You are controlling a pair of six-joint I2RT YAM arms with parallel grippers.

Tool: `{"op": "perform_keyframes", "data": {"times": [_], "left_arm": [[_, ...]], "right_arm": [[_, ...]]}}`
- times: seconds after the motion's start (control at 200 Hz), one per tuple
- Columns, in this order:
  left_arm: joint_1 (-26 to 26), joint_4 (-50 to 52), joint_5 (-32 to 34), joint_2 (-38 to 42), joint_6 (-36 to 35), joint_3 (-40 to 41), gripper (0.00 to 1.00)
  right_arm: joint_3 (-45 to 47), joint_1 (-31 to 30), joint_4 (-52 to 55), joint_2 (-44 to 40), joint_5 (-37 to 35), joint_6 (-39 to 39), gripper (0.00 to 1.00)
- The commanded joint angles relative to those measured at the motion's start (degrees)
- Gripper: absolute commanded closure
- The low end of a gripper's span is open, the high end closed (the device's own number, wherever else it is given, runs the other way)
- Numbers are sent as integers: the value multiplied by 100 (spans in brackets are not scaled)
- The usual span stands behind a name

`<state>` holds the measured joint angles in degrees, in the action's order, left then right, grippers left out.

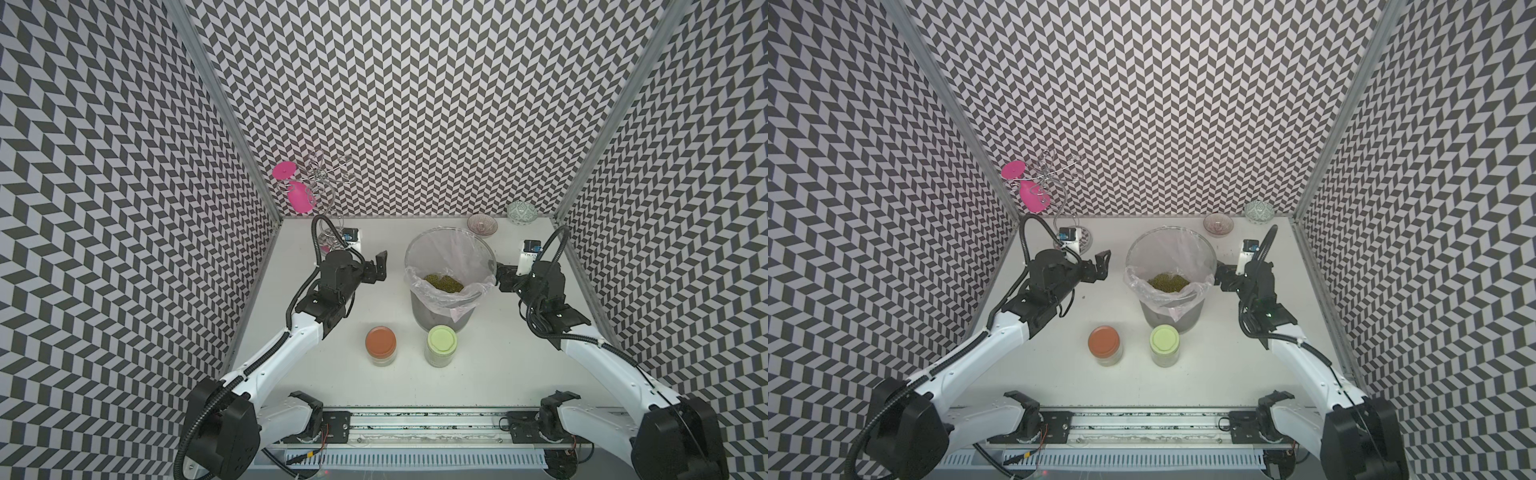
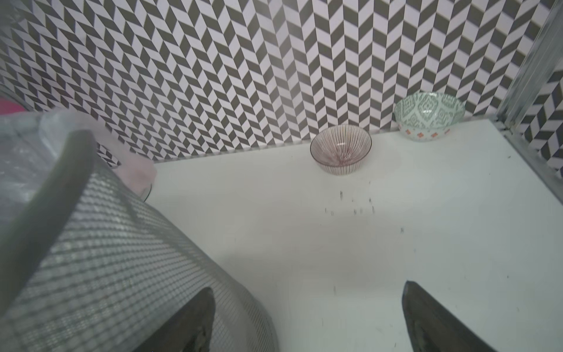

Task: Empty moldy mung beans from jars
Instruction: Move the trash bin to the center of the board.

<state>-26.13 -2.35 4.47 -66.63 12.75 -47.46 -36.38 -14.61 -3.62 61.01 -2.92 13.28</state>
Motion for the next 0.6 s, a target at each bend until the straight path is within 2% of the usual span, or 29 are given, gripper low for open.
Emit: {"op": "perform_keyframes", "data": {"times": [0.0, 0.185, 0.401, 0.596], "left_arm": [[-304, 613, -271, 223, 162, -292, 2], [-510, 1095, -743, 381, 611, -457, 6], [-888, 1236, -630, 706, 720, -379, 6], [-955, 1226, -638, 896, 816, -433, 5]], "right_arm": [[268, -68, 359, -323, 210, 627, 8], [711, -214, 331, -428, 1375, 950, 11], [1234, -1252, -708, -230, 1619, 1362, 12], [1229, -1484, -1844, 644, 1822, 1750, 12]]}}
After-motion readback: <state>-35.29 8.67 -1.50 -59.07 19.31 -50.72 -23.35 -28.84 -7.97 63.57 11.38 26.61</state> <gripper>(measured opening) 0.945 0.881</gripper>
